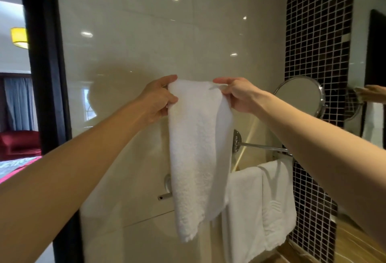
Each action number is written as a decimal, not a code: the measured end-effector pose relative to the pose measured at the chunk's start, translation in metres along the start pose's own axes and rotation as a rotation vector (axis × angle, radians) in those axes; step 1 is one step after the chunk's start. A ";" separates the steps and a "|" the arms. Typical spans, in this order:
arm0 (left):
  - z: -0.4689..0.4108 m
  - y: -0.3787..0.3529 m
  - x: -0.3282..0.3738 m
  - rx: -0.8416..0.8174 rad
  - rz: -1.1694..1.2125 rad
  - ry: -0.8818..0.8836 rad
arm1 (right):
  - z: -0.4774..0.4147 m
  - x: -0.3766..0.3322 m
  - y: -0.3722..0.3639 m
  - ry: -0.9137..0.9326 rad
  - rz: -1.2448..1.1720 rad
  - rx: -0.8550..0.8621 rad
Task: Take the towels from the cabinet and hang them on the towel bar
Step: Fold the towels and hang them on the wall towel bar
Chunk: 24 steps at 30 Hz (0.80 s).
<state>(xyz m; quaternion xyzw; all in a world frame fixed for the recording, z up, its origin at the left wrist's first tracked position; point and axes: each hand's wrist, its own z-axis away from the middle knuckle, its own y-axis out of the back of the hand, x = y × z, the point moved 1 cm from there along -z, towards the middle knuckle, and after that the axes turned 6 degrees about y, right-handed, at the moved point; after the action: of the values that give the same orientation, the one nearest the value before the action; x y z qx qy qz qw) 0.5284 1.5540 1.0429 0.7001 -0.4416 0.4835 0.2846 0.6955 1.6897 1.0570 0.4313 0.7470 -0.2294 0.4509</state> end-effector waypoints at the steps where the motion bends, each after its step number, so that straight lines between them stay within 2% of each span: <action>1: -0.001 0.001 -0.005 -0.002 -0.016 0.012 | 0.000 0.004 -0.001 -0.009 0.001 -0.016; 14: 0.003 0.002 -0.082 -0.048 -0.089 0.167 | -0.001 0.091 0.005 -0.222 0.134 -0.080; 18: 0.016 -0.006 -0.104 -0.104 -0.117 0.228 | 0.005 0.120 0.010 -0.337 0.259 -0.120; 24: 0.027 -0.010 -0.141 -0.099 -0.074 0.255 | 0.015 0.151 0.019 -0.553 0.208 -0.127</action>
<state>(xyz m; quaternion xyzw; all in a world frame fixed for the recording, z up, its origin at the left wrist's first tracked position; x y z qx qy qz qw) 0.5289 1.5844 0.9017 0.6340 -0.3992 0.5353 0.3900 0.6851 1.7550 0.9188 0.3977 0.5606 -0.2432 0.6844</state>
